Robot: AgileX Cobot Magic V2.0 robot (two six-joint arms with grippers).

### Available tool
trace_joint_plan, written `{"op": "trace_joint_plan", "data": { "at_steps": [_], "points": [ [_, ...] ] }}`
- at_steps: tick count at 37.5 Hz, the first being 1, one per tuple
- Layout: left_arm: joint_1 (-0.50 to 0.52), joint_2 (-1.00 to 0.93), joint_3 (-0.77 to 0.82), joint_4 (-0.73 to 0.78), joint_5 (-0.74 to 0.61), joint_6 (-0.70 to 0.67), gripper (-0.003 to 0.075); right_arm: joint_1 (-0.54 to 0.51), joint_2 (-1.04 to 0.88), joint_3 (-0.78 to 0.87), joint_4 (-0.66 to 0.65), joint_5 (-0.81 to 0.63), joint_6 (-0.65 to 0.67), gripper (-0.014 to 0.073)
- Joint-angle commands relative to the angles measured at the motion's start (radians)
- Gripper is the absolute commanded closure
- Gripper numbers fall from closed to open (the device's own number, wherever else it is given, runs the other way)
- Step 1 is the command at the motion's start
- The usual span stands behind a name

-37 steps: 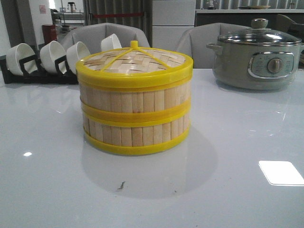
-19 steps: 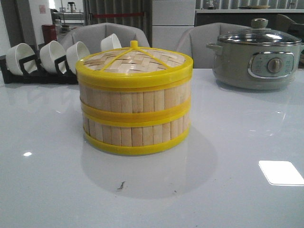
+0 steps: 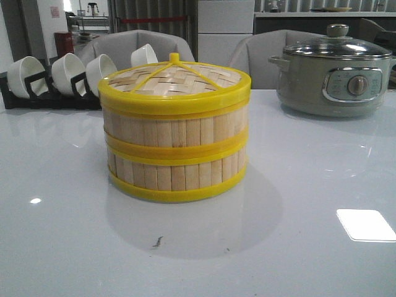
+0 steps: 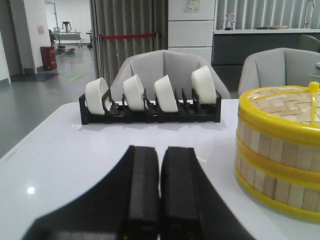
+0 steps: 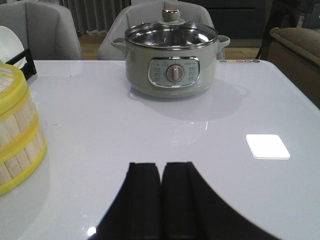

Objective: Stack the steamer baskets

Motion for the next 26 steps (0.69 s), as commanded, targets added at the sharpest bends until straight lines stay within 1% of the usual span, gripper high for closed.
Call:
{"op": "trace_joint_plan", "data": {
  "at_steps": [1, 8, 26],
  "points": [
    [0.001, -0.016, 0.001, -0.001, -0.111, 0.028, 0.0634, -0.004, 0.011, -0.030, 0.000, -0.085, -0.012, 0.0545],
    [0.001, -0.016, 0.001, -0.001, -0.079, 0.028, 0.0634, -0.004, 0.011, -0.030, 0.000, -0.085, -0.012, 0.0545],
    [0.001, -0.016, 0.001, -0.001, -0.077, 0.028, 0.0634, -0.004, 0.011, -0.030, 0.000, -0.085, -0.012, 0.0545]
  ]
}}
